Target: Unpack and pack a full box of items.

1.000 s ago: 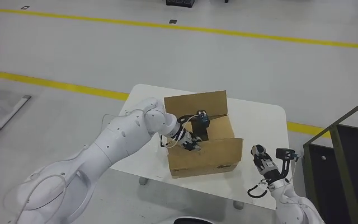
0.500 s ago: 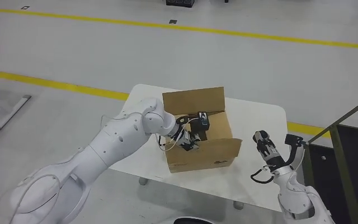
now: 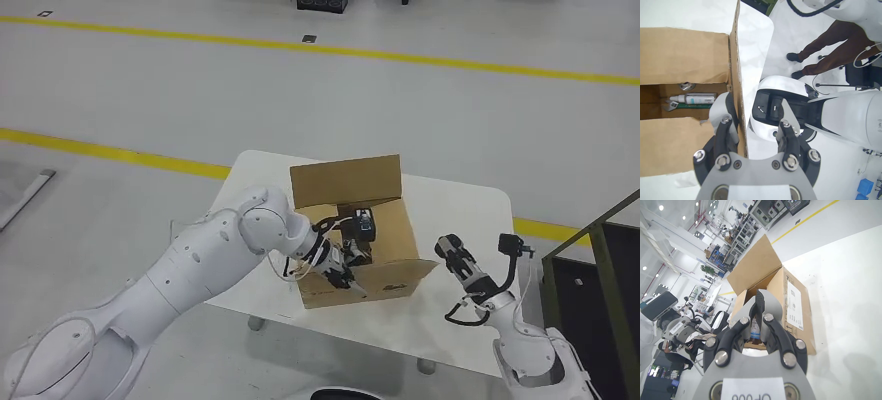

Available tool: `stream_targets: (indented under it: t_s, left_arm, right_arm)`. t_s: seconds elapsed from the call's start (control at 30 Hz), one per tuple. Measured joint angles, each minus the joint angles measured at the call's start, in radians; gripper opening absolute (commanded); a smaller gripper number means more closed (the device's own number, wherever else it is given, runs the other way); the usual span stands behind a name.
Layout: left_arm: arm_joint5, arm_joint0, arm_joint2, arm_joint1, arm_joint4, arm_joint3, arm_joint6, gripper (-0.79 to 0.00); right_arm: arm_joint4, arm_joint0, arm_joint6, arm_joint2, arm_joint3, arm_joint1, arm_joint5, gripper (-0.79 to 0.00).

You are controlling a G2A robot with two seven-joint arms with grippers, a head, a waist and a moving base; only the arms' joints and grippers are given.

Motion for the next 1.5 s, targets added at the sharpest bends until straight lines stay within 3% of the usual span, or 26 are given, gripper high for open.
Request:
stream_targets:
  t_s: [0.33, 0.53, 0.73, 1.0, 1.27, 1.5]
  left_arm:
    - [-0.025, -0.025, 0.086, 0.048, -0.135, -0.087, 0.025, 0.000]
    - [-0.051, -0.067, 0.140, 0.072, -0.178, -0.078, 0.051, 0.000]
    - [-0.063, -0.079, 0.123, 0.085, -0.202, -0.020, 0.065, 0.000]
    - [-0.007, -0.053, 0.074, 0.090, -0.175, 0.020, 0.112, 0.000]
    - [0.072, -0.015, 0.032, 0.089, -0.140, 0.035, 0.174, 0.000]
    - [0.076, -0.013, 0.030, 0.089, -0.139, 0.036, 0.177, 0.000]
  right_arm:
    - [-0.007, -0.027, 0.119, 0.009, 0.005, 0.013, -0.098, -0.785]
    - [-0.038, -0.052, 0.167, 0.018, 0.009, 0.023, -0.201, -0.785]
    - [-0.097, -0.085, 0.188, 0.019, 0.013, 0.032, -0.303, -0.785]
    - [-0.217, -0.118, 0.189, 0.008, 0.025, 0.043, -0.423, -0.785]
    - [-0.404, -0.110, 0.083, -0.034, 0.053, 0.043, -0.401, -0.785]
    - [-0.316, -0.106, -0.188, 0.026, 0.053, 0.030, -0.242, -0.785]
